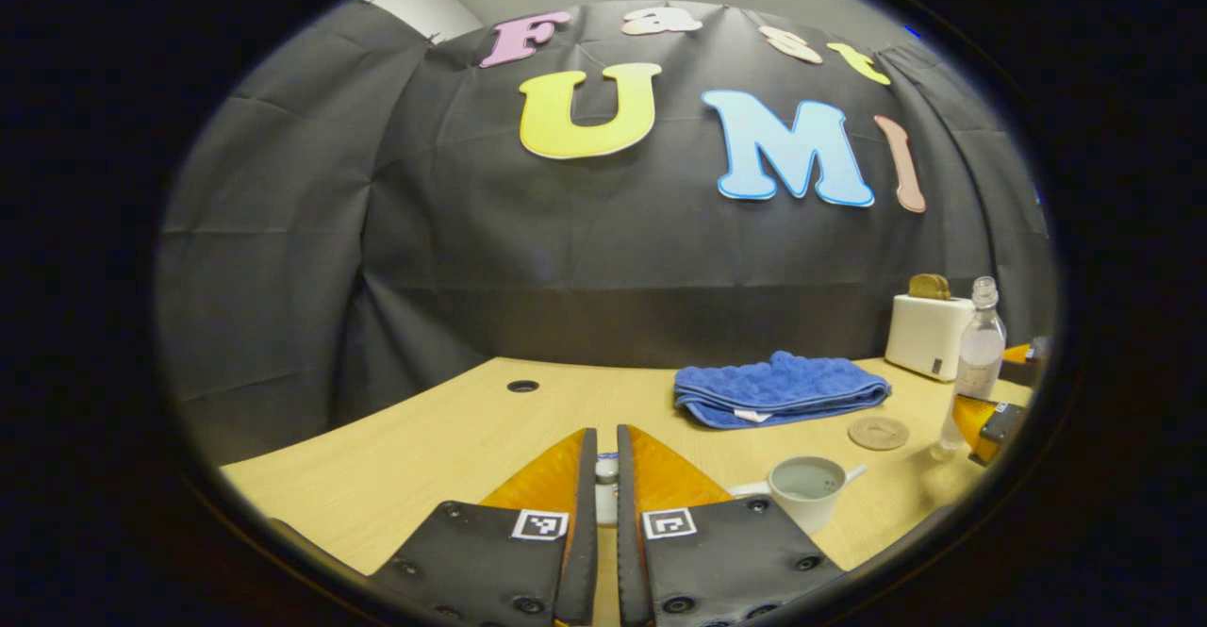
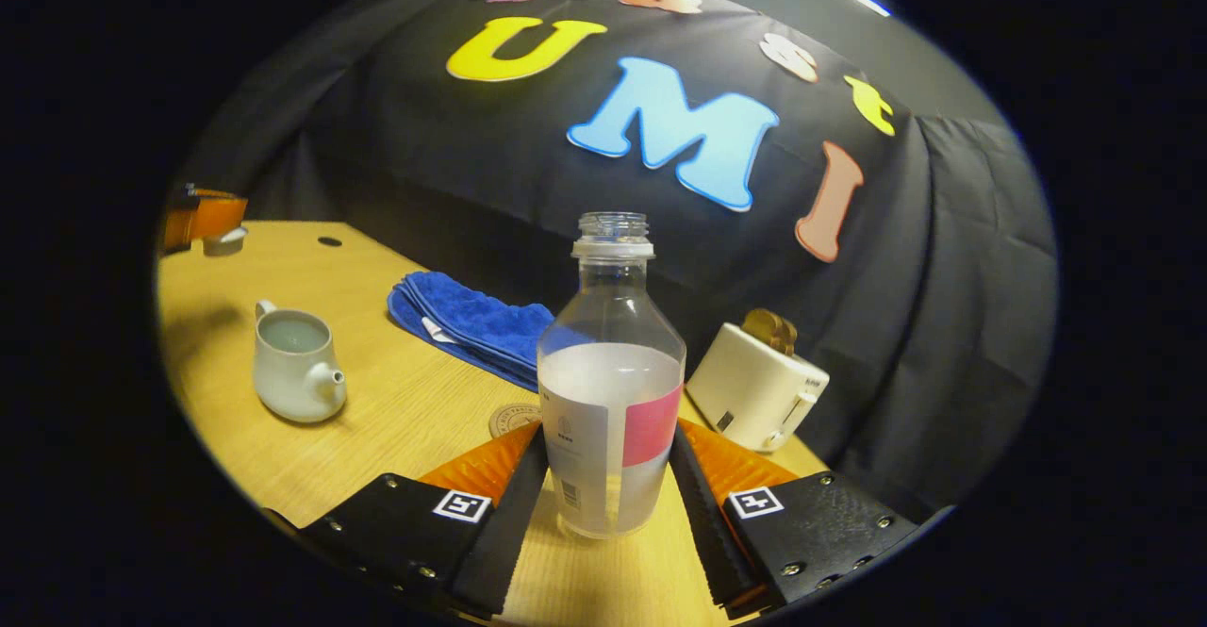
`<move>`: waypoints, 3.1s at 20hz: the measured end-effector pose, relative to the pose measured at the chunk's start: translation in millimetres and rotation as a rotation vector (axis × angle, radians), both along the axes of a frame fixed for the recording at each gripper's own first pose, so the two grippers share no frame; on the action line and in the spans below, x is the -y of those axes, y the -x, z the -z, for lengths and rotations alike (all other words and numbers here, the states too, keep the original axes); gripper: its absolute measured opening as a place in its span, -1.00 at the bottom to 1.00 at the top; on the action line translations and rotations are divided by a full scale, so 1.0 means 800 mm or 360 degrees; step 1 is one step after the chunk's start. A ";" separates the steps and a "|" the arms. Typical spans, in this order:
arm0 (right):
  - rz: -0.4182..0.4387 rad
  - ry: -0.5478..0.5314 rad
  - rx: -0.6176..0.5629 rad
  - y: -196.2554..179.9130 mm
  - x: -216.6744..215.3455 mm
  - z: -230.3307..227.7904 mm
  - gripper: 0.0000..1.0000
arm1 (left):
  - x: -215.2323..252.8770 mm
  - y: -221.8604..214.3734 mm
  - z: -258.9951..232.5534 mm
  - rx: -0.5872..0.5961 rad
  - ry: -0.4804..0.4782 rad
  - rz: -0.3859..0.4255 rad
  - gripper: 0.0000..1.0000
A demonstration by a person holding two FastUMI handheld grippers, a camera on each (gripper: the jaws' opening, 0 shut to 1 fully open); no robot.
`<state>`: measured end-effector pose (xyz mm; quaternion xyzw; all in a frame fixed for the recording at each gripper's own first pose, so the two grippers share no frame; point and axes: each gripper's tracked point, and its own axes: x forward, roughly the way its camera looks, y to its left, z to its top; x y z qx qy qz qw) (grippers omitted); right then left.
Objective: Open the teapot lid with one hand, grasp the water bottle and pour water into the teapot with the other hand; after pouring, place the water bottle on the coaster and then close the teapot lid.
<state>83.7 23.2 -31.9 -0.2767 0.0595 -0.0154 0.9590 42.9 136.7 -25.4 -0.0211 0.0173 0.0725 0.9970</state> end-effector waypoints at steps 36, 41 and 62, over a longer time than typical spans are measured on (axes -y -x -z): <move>-0.0277 0.1808 0.0273 -0.034 -0.090 -0.010 0.52 | -0.011 -0.003 0.017 -0.0075 0.0073 -0.0021 -0.68; -0.0287 0.1914 0.0307 -0.038 -0.093 -0.016 0.52 | -0.011 -0.002 0.018 -0.0082 0.0069 -0.0025 -0.68; -0.0366 0.2172 0.0429 -0.047 -0.109 -0.044 0.52 | -0.013 -0.004 0.024 -0.0114 0.0065 -0.0030 -0.68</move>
